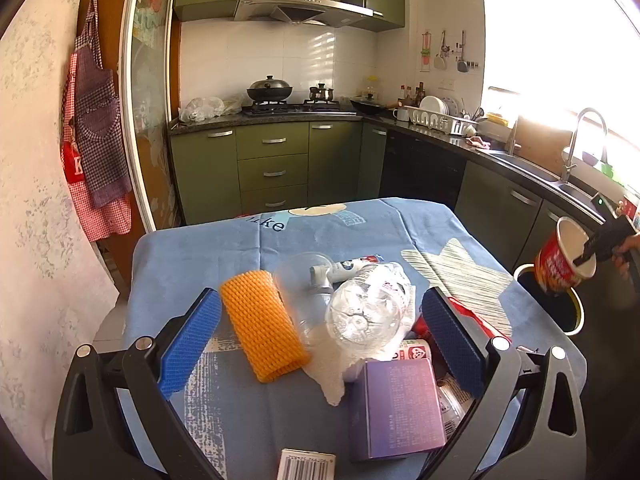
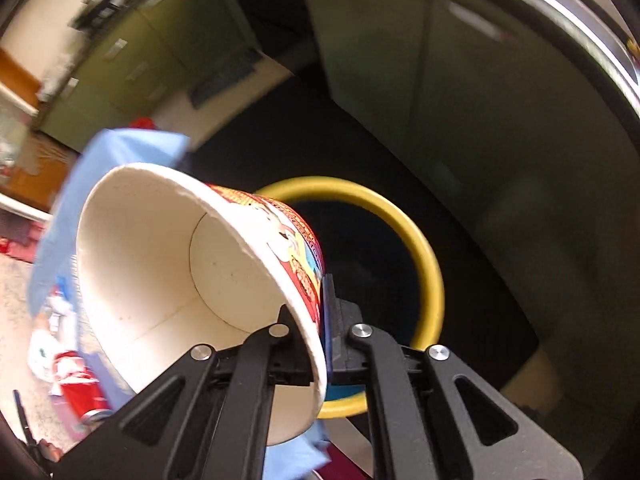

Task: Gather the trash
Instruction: 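Carry the paper cup over the yellow-rimmed bin and open the right gripper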

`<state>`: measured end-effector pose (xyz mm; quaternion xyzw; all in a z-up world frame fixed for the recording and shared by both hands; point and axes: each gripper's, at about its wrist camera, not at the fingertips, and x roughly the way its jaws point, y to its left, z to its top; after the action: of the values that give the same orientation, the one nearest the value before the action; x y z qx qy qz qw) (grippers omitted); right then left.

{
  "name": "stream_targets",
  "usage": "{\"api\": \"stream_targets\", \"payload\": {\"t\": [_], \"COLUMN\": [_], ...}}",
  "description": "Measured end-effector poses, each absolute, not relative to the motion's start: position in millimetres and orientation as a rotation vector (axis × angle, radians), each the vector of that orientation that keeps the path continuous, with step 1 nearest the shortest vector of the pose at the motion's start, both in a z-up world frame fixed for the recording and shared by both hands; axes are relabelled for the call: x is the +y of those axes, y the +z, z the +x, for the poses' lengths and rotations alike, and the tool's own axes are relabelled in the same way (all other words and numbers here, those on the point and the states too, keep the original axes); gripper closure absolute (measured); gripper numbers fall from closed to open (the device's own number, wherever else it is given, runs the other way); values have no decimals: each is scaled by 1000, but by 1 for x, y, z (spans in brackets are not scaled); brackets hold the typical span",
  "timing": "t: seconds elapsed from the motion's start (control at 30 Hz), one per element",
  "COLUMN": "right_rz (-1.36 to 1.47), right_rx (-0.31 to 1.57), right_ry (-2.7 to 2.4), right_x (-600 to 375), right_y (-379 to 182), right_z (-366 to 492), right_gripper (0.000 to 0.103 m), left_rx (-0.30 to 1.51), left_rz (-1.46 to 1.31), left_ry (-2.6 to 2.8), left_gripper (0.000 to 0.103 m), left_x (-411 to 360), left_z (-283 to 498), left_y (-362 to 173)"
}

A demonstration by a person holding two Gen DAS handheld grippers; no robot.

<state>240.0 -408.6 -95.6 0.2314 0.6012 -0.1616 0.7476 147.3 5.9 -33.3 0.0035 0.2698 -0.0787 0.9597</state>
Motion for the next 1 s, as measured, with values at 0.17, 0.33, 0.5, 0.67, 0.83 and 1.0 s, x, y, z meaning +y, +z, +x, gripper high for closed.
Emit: {"api": "stream_targets", "payload": {"t": [0.17,0.33,0.5,0.67,0.83,1.0], "right_rz": [526,516,473,450,443,428], "right_rx": [1388,1444,1427,1385,1353,1337], "right_ry": [-329,-332,-385,-384,-330,-274], "right_x": [-411,-413,-418,-422,-411,-396], "right_y": [-133,-163,-167,-153,-143,-137], "right_z": [257,270,278,267,256,256], "right_gripper": [100,95,87,87,85,80], "left_rx": [549,552,569,578,593,637], "left_rz": [39,52,60,65,65,74], "left_ry": [-159,-148,-145,-158,-174,-199], "left_gripper": [4,4,4,4,4,4], "left_x": [-5,-8,-11,-16,-16,-8], "left_z": [145,144,146,149,147,139], "left_y": [-30,-28,-30,-32,-33,-35]}}
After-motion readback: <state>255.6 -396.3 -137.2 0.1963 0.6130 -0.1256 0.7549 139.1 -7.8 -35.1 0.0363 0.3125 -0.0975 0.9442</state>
